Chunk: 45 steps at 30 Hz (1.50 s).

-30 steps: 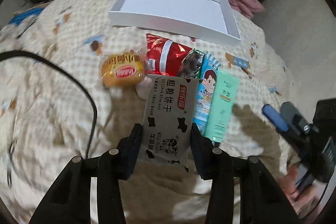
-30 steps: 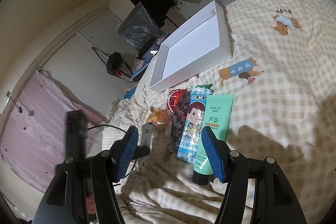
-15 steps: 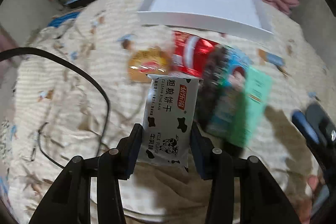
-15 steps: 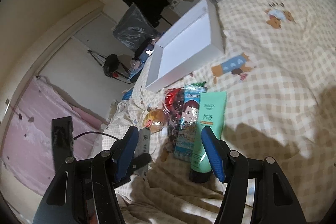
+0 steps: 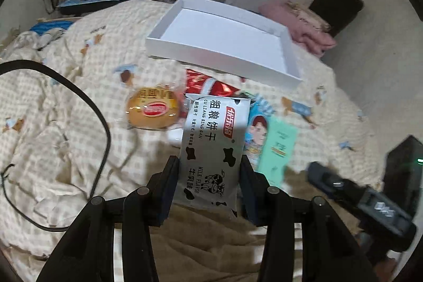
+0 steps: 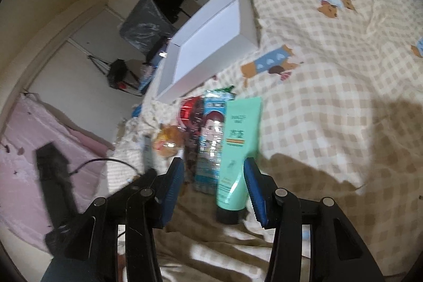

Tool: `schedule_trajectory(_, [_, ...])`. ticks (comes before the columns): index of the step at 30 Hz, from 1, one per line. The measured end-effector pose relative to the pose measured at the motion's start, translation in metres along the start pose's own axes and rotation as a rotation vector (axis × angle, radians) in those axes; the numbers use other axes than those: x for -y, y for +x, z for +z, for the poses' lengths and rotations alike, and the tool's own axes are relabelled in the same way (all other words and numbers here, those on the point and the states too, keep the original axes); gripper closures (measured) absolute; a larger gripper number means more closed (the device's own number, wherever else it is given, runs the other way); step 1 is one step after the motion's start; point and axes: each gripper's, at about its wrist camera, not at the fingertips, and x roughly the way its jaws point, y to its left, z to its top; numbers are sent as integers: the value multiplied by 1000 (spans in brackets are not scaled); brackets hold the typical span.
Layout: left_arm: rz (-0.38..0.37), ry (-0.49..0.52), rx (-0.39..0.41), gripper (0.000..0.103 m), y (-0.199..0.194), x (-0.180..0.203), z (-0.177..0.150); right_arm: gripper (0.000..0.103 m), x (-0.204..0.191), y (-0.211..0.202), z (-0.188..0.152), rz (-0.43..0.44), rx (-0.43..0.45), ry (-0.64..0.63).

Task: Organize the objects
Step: 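Grasp the green aloe tube with the right tool and lift it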

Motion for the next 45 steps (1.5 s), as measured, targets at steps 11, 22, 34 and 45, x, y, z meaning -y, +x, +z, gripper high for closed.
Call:
schedule_trajectory(11, [-127,-36,-39,55,4,-8,-2,53,-13,43,-14,-111,-177,-121])
schedule_trajectory(22, [-155,-72,-56,54,7,-18,-4,53,8,70,-10,-177,-244,-76])
schedule_trajectory(34, [-148,-151,-16,55,2,-31,-5,66,39,18,6,-64,-62,80])
schedule_trajectory(45, [-142,-166,3,55,0,-33,-5,66,31,-11,23,119,39,0])
